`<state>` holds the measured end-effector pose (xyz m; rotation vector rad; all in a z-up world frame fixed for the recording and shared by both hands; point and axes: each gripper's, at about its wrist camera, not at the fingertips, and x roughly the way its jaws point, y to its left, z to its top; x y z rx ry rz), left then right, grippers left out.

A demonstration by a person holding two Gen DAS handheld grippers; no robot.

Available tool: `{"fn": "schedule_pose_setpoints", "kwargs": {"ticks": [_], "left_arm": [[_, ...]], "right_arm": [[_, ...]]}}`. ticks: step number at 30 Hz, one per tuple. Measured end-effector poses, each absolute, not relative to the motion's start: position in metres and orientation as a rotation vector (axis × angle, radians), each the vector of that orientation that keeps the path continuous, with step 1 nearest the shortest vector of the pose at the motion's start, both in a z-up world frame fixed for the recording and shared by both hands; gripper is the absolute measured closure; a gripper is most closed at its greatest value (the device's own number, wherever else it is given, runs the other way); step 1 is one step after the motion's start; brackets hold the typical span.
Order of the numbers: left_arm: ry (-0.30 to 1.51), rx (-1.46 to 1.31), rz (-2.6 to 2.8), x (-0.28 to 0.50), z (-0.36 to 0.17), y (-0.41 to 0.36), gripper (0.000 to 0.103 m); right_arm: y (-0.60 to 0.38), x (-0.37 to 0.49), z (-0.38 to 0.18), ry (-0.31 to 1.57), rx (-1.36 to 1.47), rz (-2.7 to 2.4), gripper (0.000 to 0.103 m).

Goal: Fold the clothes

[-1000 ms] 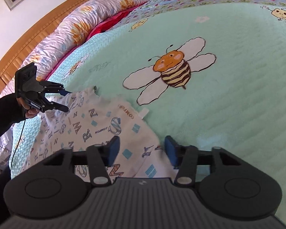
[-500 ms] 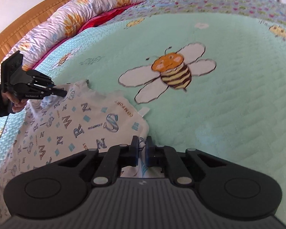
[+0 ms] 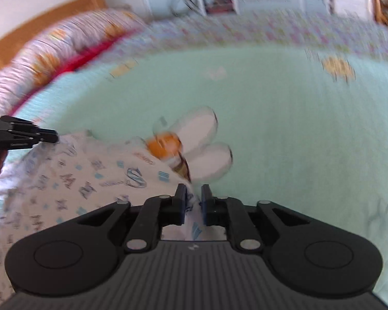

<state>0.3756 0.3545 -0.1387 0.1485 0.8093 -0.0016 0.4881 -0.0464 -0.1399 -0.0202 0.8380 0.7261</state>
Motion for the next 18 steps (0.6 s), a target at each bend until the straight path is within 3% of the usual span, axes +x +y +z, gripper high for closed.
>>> {"fn": "schedule_pose_setpoints", "kwargs": {"ticks": [3, 5, 6, 11, 18], "left_arm": [[0.751, 0.117, -0.004, 0.344, -0.121, 0.362, 0.054], [0.723, 0.108, 0.011, 0.316, -0.107, 0.370, 0.046], [0.725, 0.095, 0.036, 0.301, -0.101, 0.374, 0.044], [0.745, -0.091, 0.113, 0.183, -0.091, 0.377, 0.044], [0.846, -0.321, 0.055, 0.011, -0.116, 0.320, 0.044]], "right_arm": [[-0.065, 0.466, -0.131, 0.759, 0.066, 0.650, 0.078], [-0.089, 0.439, -0.111, 0.678, 0.129, 0.594, 0.063], [-0.101, 0.424, -0.100, 0.652, 0.158, 0.581, 0.060], [-0.146, 0.318, -0.066, 0.628, 0.180, 0.590, 0.049], [-0.183, 0.159, -0.096, 0.826, 0.354, 0.543, 0.046]]}}
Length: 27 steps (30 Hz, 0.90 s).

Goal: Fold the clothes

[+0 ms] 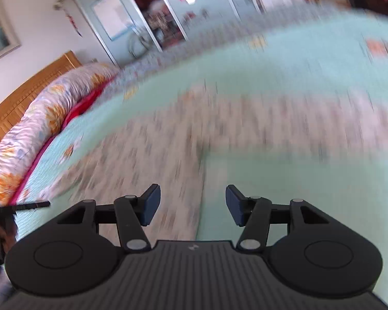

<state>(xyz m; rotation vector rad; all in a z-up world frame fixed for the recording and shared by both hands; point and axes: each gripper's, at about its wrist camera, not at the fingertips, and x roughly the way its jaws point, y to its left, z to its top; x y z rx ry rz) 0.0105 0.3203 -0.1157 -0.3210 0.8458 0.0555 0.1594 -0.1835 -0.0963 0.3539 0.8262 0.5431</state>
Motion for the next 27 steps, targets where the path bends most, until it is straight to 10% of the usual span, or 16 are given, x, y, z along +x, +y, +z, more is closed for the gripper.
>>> {"fn": "schedule_pose_setpoints", "kwargs": {"ticks": [21, 27], "left_arm": [[0.873, -0.841, 0.033, -0.022, -0.154, 0.314, 0.029], [0.899, -0.819, 0.022, -0.016, -0.150, 0.304, 0.047]], "right_arm": [[-0.181, 0.076, -0.170, 1.058, 0.829, 0.455, 0.047], [-0.183, 0.078, -0.176, 1.061, 0.817, 0.434, 0.071]]}}
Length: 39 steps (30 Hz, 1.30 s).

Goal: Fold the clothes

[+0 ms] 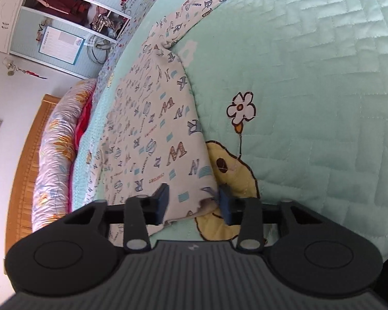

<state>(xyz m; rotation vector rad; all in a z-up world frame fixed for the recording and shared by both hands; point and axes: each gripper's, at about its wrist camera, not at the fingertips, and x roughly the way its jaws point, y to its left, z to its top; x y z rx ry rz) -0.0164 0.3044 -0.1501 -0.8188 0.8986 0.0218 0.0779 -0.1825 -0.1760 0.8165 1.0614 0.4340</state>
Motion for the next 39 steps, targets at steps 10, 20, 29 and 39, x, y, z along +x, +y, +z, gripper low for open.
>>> {"fn": "schedule_pose_setpoints", "kwargs": {"ticks": [10, 20, 29, 39], "left_arm": [[0.856, -1.005, 0.062, -0.055, -0.161, 0.308, 0.098], [0.770, -1.078, 0.136, -0.111, -0.147, 0.357, 0.091], [0.808, -1.064, 0.072, -0.073, -0.160, 0.325, 0.048], [0.799, -0.861, 0.112, -0.080, -0.126, 0.314, 0.097]], "right_arm": [[-0.187, 0.076, -0.180, 1.056, 0.815, 0.424, 0.085], [-0.189, 0.073, -0.180, 1.047, 0.812, 0.426, 0.086], [-0.188, 0.072, -0.182, 1.053, 0.846, 0.410, 0.087], [-0.203, 0.053, -0.139, 0.919, 0.767, 0.366, 0.100]]}}
